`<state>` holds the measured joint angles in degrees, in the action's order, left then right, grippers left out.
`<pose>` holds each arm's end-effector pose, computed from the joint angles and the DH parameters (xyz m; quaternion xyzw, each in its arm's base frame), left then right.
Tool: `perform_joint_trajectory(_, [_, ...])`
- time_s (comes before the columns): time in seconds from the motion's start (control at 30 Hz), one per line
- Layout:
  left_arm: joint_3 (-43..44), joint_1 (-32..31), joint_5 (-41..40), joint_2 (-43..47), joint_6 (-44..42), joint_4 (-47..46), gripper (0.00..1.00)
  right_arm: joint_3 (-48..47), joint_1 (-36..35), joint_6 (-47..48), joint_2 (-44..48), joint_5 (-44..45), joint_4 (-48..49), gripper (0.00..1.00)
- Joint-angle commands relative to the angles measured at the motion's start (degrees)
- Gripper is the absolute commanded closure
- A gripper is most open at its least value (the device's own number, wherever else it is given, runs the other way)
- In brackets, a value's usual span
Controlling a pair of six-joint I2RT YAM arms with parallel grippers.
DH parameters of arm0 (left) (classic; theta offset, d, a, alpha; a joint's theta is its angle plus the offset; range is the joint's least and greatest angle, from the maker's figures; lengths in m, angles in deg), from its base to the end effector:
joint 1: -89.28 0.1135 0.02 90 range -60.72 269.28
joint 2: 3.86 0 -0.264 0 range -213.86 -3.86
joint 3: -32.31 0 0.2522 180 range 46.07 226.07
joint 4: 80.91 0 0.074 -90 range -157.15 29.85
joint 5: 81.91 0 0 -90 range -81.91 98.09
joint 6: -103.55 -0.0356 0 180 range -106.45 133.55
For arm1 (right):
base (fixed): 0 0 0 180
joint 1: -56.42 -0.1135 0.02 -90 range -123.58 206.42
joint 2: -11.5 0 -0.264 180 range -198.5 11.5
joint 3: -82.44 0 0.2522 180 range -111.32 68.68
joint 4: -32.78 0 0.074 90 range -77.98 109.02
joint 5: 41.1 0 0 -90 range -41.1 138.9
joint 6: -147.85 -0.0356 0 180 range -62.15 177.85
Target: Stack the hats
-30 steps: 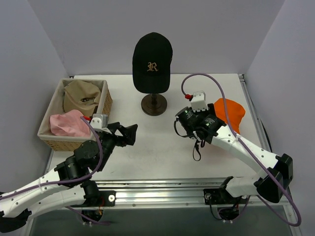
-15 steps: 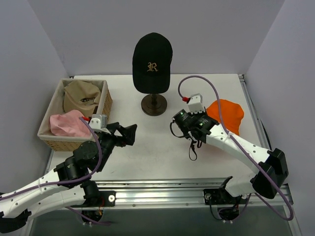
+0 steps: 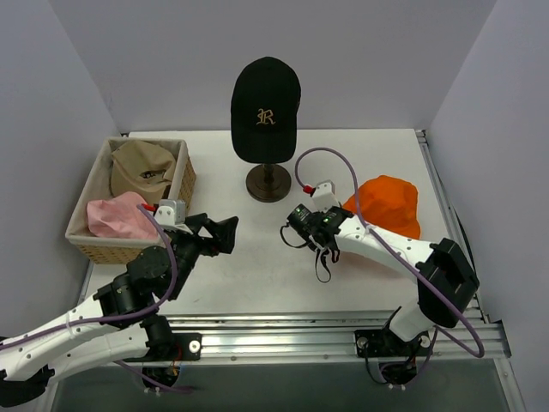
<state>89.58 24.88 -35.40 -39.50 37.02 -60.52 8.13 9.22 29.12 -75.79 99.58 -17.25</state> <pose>0.0825 -0.1154 0.3625 -0.0209 0.7012 -0.2740 0.6578 0.2221 0.1993 0.2345 -0.0425 0.8835 -0.1984 0.4223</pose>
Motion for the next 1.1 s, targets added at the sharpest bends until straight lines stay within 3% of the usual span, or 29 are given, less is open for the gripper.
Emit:
perform_joint_trajectory(0.0, [-0.1, -0.2, -1.3, 0.9, -0.6, -2.2, 0.06, -1.4, 1.3, -1.9, -0.5, -4.1, 0.7, 1.00])
perform_joint_trajectory(0.33, [-0.4, -0.2, -1.3, 2.1, -0.5, -2.0, 0.06, 2.6, 3.1, -5.4, -1.4, -9.5, 9.3, 1.00])
perform_joint_trajectory(0.6, [-0.3, -0.2, -1.3, 1.9, -0.6, -1.9, 0.06, 6.4, 3.2, -8.4, 1.8, -7.0, 15.0, 1.00])
perform_joint_trajectory(0.8, [-0.4, -0.2, -1.8, 1.6, -0.7, -2.0, 0.06, 5.8, 2.6, -7.0, 8.2, -6.0, 16.6, 0.72])
perform_joint_trajectory(0.9, [-0.4, -0.2, -1.9, 1.4, -0.8, -2.1, 0.06, 3.6, 2.6, -5.8, 12.5, -5.8, 14.7, 0.66])
perform_joint_trajectory(1.07, [-0.4, -0.2, -1.8, 1.0, -0.9, -2.3, 0.06, -0.4, 3.1, -3.8, 19.3, -9.9, 14.2, 0.65])
